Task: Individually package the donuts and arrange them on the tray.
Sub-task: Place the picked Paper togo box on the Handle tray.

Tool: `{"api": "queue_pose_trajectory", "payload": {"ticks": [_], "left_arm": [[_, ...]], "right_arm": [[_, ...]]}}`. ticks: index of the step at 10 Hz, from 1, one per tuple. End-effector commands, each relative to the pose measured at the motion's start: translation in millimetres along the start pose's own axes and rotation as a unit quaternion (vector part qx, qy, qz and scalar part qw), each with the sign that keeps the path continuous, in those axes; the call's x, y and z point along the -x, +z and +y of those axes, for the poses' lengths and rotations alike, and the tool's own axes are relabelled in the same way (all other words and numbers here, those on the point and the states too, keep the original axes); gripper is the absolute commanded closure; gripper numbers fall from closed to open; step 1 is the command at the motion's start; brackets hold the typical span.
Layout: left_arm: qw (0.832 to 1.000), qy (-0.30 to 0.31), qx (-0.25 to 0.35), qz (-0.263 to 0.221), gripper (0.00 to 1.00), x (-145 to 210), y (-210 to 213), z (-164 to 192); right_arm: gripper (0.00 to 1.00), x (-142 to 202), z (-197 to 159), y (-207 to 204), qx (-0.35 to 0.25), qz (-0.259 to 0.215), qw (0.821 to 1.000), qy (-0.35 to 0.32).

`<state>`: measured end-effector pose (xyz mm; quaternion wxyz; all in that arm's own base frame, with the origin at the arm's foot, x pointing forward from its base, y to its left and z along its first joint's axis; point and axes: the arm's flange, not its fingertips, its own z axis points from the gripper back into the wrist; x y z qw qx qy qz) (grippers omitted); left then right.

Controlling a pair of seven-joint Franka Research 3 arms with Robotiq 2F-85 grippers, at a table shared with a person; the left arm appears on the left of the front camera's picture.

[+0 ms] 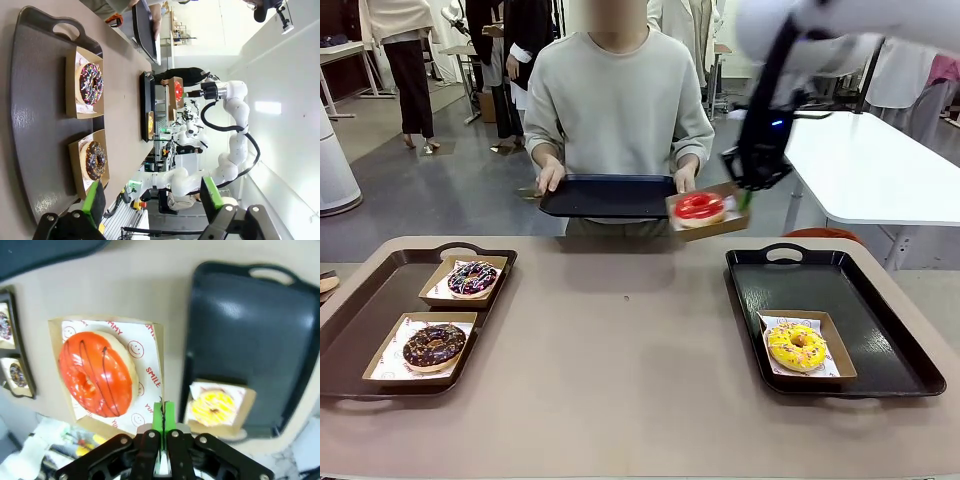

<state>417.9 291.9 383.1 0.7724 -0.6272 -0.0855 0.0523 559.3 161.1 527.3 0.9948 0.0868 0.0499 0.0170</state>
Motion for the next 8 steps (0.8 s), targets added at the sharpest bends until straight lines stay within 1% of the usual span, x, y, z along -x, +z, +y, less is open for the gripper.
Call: {"api": "queue_pose_trajectory", "payload": {"ticks": [1,2,3,4,5,6,7,8], "left_arm": [[1.0,-0.001,0.001,-0.002,0.0,1.1,0.2,-0.9],[1.0,-0.001,0.001,-0.002,0.0,1.1,0.2,-0.9],[1.0,-0.001,0.001,-0.002,0.0,1.1,0.2,-0.9],[1.0,-0.001,0.001,-0.002,0.0,1.1,0.2,-0.9],[1.0,-0.001,0.001,-0.002,0.0,1.1,0.2,-0.9],[1.0,-0.001,0.001,-0.002,0.0,1.1,0.2,-0.9],[1.0,-0.001,0.001,-0.002,0.0,1.1,0.2,-0.9],[1.0,-0.001,0.001,-0.002,0.0,1.1,0.2,-0.9]], "right_arm": [[0.99,53.0,-73.7,15.5,-0.046,-0.008,0.999,-0.024],[0.99,64.8,-108.6,16.2,-0.044,-0.008,0.998,-0.039],[0.99,67.6,-139.1,12.1,-0.052,-0.019,0.998,-0.036],[0.99,63.9,-159.7,3.5,-0.066,-0.029,0.997,-0.03],[0.99,56.1,-169.7,-8.5,-0.048,-0.043,0.998,-0.006],[0.99,46.8,-172.6,-18.9,-0.044,-0.056,0.997,0.013],[0.99,36.1,-174.3,-30.1,-0.037,-0.061,0.997,0.013],[0.99,25.7,-174.0,-38.1,-0.043,-0.065,0.997,0.012]]}}
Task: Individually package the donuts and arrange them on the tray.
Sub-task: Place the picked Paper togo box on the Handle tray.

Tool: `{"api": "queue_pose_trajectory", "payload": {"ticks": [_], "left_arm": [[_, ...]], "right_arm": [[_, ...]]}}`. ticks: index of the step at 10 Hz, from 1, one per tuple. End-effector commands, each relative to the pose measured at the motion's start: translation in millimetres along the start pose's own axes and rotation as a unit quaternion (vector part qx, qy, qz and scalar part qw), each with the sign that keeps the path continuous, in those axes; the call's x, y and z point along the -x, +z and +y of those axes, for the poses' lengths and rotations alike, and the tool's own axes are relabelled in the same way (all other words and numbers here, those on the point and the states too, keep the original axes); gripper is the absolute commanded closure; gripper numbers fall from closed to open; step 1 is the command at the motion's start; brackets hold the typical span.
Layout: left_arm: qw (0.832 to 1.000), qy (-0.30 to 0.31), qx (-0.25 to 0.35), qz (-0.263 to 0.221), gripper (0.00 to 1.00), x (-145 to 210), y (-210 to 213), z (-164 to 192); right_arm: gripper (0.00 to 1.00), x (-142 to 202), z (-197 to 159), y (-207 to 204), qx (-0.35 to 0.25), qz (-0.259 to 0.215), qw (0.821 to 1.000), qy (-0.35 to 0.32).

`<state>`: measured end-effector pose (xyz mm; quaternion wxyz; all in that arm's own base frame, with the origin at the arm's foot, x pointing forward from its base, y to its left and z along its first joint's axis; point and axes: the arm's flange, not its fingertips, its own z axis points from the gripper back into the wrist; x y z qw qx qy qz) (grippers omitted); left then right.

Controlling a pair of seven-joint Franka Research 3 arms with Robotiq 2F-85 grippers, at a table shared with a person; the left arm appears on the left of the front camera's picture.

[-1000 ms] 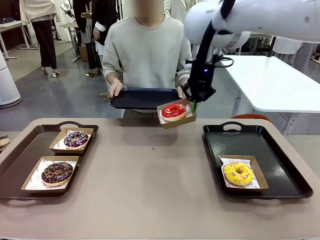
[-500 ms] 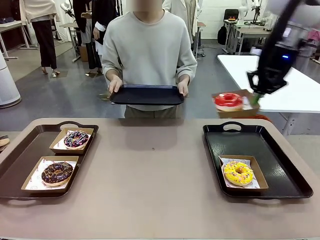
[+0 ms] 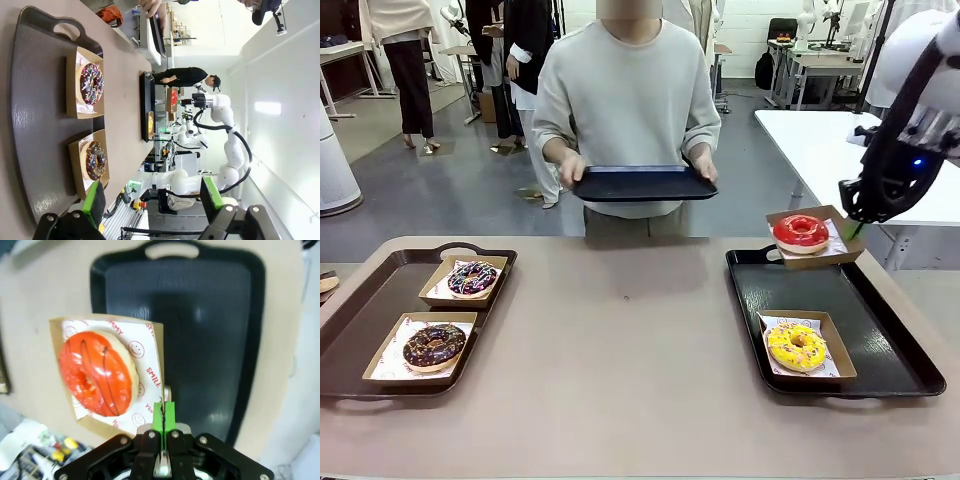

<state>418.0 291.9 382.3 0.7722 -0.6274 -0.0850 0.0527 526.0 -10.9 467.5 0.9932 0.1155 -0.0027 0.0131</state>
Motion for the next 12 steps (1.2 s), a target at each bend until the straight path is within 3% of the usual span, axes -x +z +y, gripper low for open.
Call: {"api": "queue_pose_trajectory", "payload": {"ticks": [1,6,12], "left_arm": [[1.0,-0.001,0.001,-0.002,0.0,1.2,0.3,-1.6],[1.0,-0.001,0.001,-0.002,0.0,1.2,0.3,-1.6],[1.0,-0.001,0.001,-0.002,0.0,1.2,0.3,-1.6]], "right_arm": [[0.99,-19.2,6.0,-16.5,-0.021,-0.014,1.0,0.002],[0.99,-58.9,16.9,-66.8,-0.018,0.024,0.999,-0.036],[0.99,-62.3,15.9,-109.9,-0.017,0.049,0.997,-0.055]]}}
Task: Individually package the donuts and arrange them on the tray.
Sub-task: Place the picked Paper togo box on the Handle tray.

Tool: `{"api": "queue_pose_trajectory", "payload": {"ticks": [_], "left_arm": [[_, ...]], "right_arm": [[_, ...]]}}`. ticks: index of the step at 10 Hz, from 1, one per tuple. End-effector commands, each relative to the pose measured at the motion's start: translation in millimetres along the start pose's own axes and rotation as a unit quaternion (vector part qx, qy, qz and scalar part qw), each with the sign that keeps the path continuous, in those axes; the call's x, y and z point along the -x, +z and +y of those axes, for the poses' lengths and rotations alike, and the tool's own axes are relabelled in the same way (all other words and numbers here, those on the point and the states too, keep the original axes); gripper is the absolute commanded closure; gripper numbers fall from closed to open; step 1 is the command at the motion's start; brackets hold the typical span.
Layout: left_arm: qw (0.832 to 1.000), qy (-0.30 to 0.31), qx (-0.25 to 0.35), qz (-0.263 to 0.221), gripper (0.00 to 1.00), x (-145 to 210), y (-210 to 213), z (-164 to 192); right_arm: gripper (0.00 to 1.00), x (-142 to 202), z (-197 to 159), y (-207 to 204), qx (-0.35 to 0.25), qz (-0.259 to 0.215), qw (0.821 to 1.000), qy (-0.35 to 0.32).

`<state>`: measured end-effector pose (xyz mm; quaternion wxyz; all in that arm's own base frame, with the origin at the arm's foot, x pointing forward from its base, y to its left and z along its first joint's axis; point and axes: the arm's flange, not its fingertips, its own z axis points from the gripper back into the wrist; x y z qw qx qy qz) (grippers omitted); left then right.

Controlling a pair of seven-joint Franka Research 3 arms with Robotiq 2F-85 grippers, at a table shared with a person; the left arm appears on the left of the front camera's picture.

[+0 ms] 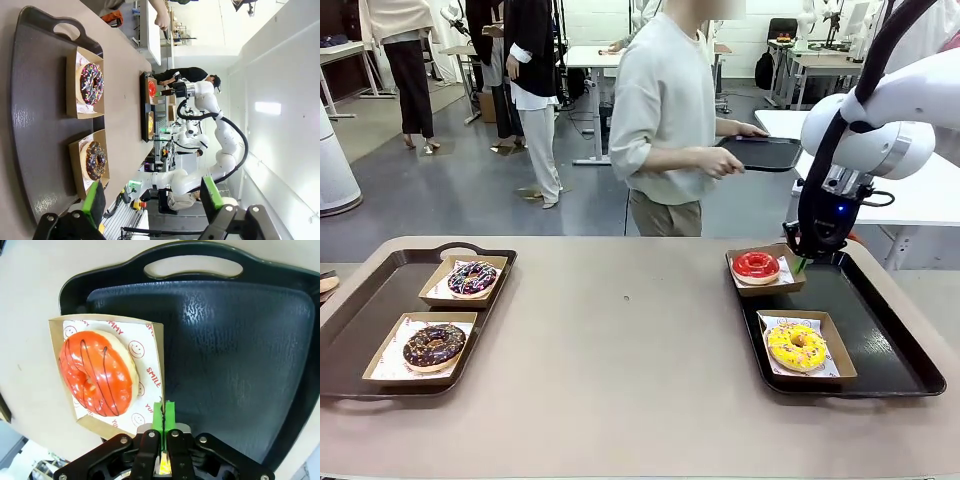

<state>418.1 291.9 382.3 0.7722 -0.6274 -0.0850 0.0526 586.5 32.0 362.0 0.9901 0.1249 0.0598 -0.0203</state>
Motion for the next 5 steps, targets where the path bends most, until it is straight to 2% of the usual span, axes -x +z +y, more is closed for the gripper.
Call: {"api": "queue_pose_trajectory", "payload": {"ticks": [1,5], "left_arm": [[1.0,-0.001,0.001,-0.002,0.0,1.2,0.4,-1.6],[1.0,-0.001,0.001,-0.002,0.0,1.2,0.4,-1.6]], "right_arm": [[0.99,1.2,-3.4,2.2,-0.003,-0.009,1.0,-0.019],[0.99,5.1,-9.9,1.8,0.028,-0.002,0.999,-0.032]]}}
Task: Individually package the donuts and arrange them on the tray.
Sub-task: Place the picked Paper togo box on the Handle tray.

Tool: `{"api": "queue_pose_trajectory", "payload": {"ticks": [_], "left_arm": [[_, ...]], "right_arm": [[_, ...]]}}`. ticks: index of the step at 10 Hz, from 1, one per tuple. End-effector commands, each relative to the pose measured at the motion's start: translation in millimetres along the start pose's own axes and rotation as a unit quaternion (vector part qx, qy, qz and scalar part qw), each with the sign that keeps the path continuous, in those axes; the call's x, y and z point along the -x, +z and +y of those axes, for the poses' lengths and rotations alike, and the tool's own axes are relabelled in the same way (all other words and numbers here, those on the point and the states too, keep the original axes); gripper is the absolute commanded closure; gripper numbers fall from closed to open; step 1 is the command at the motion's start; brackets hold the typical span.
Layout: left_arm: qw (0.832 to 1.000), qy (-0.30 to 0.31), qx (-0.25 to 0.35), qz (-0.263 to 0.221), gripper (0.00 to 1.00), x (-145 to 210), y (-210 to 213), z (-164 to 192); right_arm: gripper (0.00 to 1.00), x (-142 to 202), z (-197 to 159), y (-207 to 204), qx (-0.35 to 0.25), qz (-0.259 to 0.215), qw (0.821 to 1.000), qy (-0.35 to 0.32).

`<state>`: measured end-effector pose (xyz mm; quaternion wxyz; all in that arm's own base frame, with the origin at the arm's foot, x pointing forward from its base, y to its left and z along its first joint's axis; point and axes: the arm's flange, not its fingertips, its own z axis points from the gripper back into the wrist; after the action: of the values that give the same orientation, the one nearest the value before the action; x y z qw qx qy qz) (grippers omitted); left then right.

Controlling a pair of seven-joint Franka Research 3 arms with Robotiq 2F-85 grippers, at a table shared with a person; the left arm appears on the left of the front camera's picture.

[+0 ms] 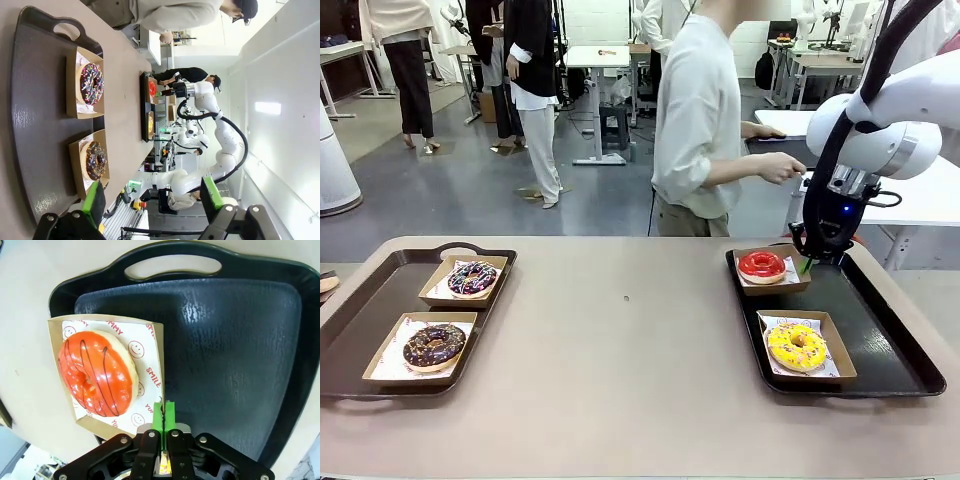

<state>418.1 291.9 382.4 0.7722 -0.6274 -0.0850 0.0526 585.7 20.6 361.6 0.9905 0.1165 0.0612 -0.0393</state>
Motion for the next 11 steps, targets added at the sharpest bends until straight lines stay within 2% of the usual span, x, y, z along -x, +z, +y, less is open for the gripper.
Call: {"api": "queue_pose_trajectory", "payload": {"ticks": [1,4,11], "left_arm": [[1.0,-0.001,0.001,-0.002,0.0,1.2,0.4,-1.6],[1.0,-0.001,0.001,-0.002,0.0,1.2,0.4,-1.6],[1.0,-0.001,0.001,-0.002,0.0,1.2,0.4,-1.6]], "right_arm": [[0.99,5.4,2.7,0.1,0.035,0.001,0.999,-0.014],[0.99,8.0,7.8,8.1,0.074,0.0,0.997,-0.02],[0.99,-6.2,21.6,1.6,0.076,0.008,0.997,-0.012]]}}
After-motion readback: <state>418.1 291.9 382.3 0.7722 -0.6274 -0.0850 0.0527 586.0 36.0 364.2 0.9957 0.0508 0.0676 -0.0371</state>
